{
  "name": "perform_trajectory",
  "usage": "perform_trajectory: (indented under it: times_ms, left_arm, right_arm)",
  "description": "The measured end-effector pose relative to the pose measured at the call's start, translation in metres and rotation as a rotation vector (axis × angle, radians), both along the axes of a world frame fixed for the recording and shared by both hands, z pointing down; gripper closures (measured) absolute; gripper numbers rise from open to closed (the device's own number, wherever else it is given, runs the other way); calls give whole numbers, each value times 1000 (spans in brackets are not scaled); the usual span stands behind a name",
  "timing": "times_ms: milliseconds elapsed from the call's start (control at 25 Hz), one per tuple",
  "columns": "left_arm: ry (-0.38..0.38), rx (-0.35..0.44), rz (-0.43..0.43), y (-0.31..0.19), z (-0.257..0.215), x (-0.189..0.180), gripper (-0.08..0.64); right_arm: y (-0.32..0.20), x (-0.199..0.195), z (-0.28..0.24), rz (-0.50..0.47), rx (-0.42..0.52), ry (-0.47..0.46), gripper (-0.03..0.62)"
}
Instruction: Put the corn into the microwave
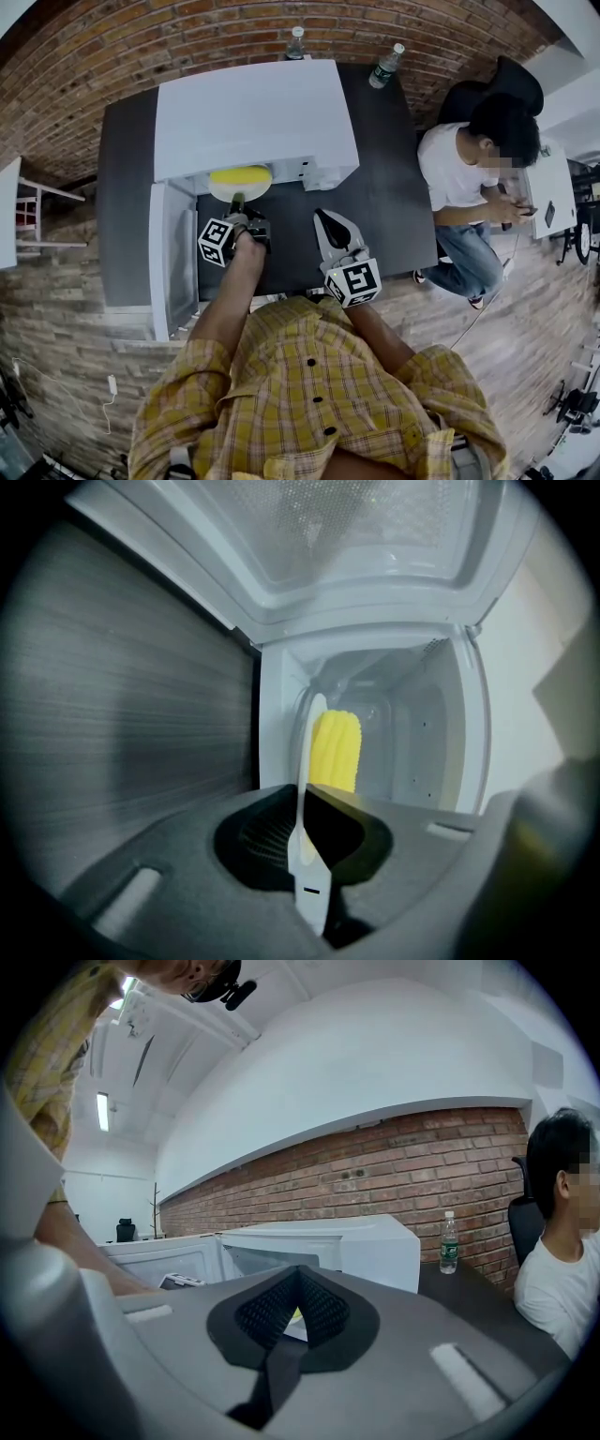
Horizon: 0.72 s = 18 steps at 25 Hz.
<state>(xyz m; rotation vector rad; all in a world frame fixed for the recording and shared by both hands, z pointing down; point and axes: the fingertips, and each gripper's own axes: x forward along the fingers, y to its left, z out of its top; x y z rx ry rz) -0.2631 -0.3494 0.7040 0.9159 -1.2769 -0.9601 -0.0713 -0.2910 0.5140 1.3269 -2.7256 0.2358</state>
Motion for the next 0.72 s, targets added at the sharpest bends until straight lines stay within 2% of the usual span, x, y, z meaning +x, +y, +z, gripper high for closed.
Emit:
perform_trajectory:
  times_ms: [720]
  left_arm:
    - [13,-46,-22,-25,9,-4,541]
  right_arm:
    - [-7,11,6,19,-21,4,597]
